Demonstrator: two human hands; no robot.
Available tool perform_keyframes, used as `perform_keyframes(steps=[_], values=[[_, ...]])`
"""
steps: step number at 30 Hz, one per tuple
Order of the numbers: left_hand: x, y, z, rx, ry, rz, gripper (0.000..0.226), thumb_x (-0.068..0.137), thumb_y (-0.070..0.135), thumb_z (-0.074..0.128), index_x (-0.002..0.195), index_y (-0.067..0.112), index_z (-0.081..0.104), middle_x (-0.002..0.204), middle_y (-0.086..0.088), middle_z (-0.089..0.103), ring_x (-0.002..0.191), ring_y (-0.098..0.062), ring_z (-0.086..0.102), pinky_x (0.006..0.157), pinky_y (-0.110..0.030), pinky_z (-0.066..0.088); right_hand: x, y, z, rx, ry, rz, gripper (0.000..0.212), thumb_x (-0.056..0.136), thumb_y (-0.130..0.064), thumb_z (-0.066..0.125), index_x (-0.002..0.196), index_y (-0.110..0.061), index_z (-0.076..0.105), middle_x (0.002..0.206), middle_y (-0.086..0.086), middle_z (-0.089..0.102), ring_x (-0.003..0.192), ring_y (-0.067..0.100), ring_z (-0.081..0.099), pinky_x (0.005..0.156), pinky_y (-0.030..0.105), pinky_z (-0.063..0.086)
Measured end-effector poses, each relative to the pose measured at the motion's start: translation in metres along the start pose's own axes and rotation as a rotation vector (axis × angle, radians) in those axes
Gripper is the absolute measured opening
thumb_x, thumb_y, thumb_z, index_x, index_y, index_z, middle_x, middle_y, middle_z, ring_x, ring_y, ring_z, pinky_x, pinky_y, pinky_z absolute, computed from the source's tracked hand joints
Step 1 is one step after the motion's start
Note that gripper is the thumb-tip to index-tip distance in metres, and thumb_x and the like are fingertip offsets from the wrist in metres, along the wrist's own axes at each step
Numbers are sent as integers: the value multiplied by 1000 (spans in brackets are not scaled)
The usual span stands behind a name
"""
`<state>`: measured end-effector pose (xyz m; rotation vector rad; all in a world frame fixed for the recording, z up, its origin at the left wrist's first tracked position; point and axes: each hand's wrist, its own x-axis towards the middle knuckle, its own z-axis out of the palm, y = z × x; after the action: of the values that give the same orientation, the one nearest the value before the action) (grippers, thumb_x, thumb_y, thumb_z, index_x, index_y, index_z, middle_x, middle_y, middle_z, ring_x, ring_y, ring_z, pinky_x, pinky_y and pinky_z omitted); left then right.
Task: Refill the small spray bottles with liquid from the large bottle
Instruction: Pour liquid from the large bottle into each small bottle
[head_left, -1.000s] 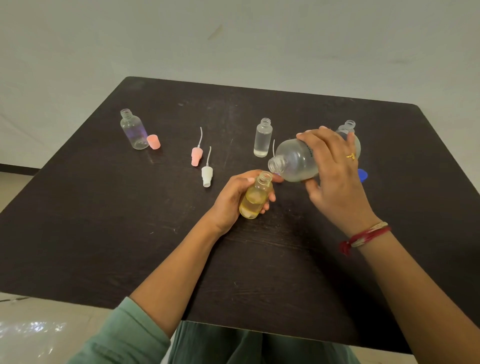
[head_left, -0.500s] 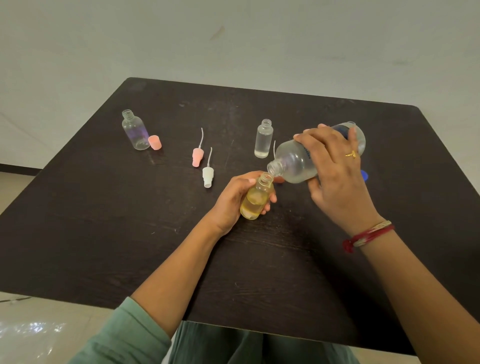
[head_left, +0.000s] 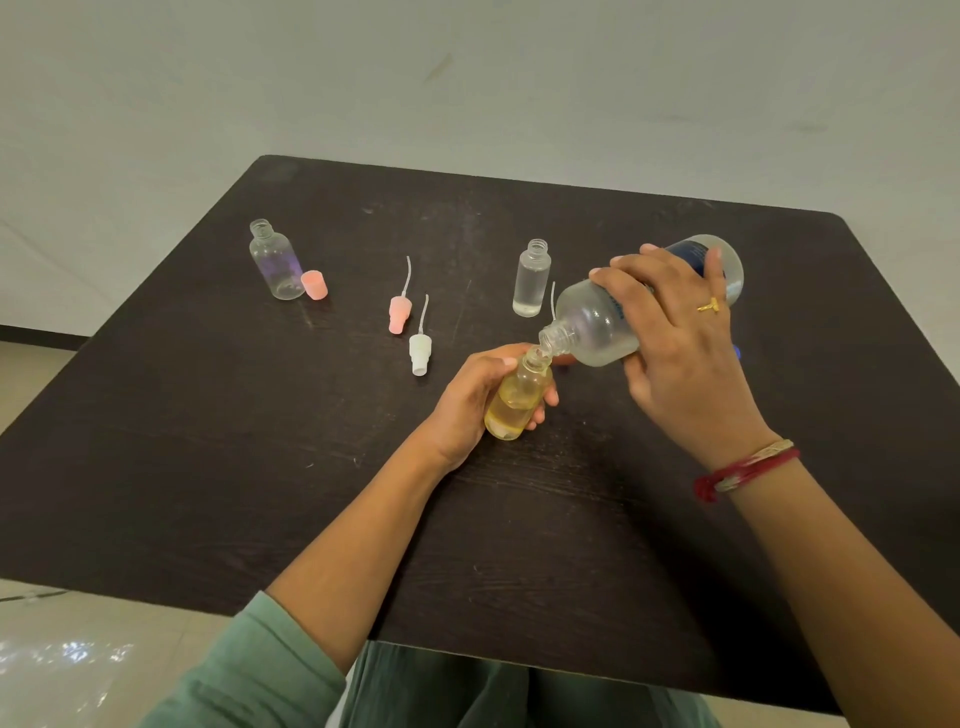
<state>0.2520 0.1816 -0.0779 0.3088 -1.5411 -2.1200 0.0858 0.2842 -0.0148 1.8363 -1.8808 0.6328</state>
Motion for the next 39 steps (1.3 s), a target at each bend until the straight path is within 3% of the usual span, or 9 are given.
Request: perform_keyframes(steps=[4,8,18,26,39], values=[[0,0,-1,21,6,-3,69,78,40,42,121,-13,52,75,-8,65,62,-18,56,59,-30,47,0,0,0,-4,-4,-3,66,69,14,65,128,-11,53,127,9,54,131,29,42,116,55,11],[0,1,-1,21,-5,-2,65,79,39,41,120,-10,54,76,-8,64,62,-18,55,59,-30,46,1,0,-1,-8,-2,-1,65,68,14,65,128,-11,54,126,10,55,130,29,42,115,57,13],[0,2,1,9,-12,0,46,86,27,33,112,4,63,76,-8,63,61,-18,53,58,-31,45,2,-2,-4,-19,-8,-3,65,69,13,65,128,-12,52,127,10,54,130,30,42,118,44,0],[0,3,1,21,-27,3,48,88,24,27,113,4,63,76,-7,63,62,-18,53,59,-31,45,3,-2,-4,-10,-13,-4,66,68,14,66,128,-12,52,126,10,54,130,30,42,118,42,-2],[-1,2,1,-5,-34,19,44,82,38,39,103,18,72,76,-8,64,63,-19,55,59,-30,47,0,2,0,15,-4,-4,67,67,15,64,127,-12,53,126,8,54,130,28,41,116,56,13]])
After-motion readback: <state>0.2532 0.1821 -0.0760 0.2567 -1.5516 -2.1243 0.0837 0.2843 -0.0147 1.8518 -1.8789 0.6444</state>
